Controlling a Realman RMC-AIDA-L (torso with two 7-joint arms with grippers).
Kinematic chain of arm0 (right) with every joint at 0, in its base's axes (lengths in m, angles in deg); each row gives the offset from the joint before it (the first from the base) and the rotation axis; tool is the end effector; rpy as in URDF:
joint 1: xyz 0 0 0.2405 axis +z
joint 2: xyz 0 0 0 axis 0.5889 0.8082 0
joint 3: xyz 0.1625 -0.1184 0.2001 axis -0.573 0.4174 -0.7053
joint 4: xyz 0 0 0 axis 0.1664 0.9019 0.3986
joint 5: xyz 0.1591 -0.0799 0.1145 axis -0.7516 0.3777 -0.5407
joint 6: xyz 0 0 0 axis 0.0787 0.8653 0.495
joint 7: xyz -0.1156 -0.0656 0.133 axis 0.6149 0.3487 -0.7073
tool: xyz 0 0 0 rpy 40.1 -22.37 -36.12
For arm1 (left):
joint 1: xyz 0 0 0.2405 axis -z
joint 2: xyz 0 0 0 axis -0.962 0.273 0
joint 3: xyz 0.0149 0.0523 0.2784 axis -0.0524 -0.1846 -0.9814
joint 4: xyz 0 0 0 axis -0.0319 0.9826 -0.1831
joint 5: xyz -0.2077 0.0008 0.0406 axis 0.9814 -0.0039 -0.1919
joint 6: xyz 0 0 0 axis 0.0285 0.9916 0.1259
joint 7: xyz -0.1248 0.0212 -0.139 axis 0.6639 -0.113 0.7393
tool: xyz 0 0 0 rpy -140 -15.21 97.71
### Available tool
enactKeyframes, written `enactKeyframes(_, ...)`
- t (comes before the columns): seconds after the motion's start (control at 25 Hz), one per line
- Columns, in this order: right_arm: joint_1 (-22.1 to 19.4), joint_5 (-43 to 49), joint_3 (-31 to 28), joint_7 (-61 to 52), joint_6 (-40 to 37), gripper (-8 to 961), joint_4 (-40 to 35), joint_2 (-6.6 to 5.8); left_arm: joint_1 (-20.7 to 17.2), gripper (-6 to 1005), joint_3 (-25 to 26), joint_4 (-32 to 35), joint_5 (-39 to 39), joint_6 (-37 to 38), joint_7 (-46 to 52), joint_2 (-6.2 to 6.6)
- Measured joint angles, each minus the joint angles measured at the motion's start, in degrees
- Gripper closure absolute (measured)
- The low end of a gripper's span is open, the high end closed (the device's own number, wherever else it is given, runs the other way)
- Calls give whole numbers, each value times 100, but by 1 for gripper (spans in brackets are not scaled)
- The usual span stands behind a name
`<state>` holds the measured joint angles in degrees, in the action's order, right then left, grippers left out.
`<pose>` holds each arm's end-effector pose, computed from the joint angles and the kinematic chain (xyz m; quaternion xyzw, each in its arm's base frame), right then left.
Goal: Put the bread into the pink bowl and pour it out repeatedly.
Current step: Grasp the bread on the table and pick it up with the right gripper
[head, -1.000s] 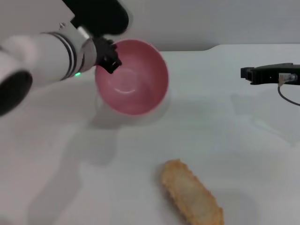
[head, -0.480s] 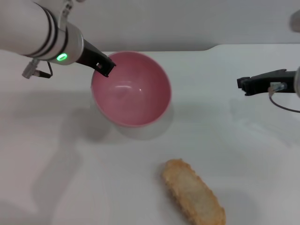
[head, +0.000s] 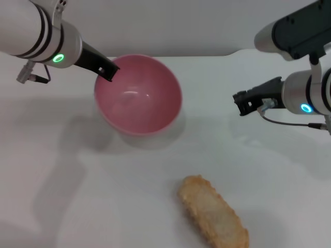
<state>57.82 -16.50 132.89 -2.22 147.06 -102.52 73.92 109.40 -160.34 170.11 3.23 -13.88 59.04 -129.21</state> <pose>0.2009 0.3899 -0.0711 -0.8758 0.3369 -0.0430 0.3431 -0.1589 0.4335 -0.0254 -0.8901 -0.2631 0.0972 0.3591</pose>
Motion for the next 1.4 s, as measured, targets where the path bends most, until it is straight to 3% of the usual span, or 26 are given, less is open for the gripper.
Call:
enactKeyframes(0.16,-51,-114,48,-171,20,786,-181,13,16,957,54,-163,-117,81,0,2)
enactKeyframes(0.24,-59,-247,93,-235,50,782,-192,13,122,957,218,-549,-332,273,0,3)
enactKeyframes(0.44,-109,-752,397,-296,59,673,-140,22,228,957,395,-702,-457,299,-11,3)
enactKeyframes(0.68,-147,-855,1214,-744,-200,543,-47,37,232,957,413,-756,-461,413,-27,3)
enactKeyframes(0.92,-151,-773,1368,-935,-258,332,-34,37,232,957,415,-871,-459,522,-30,3)
enactKeyframes(1.2,-260,-86,1926,-1545,-235,289,-362,47,217,957,415,-876,-456,567,-30,3)
enactKeyframes(1.4,-316,-245,2196,-1662,-302,289,-364,47,210,957,415,-889,-456,599,-26,3)
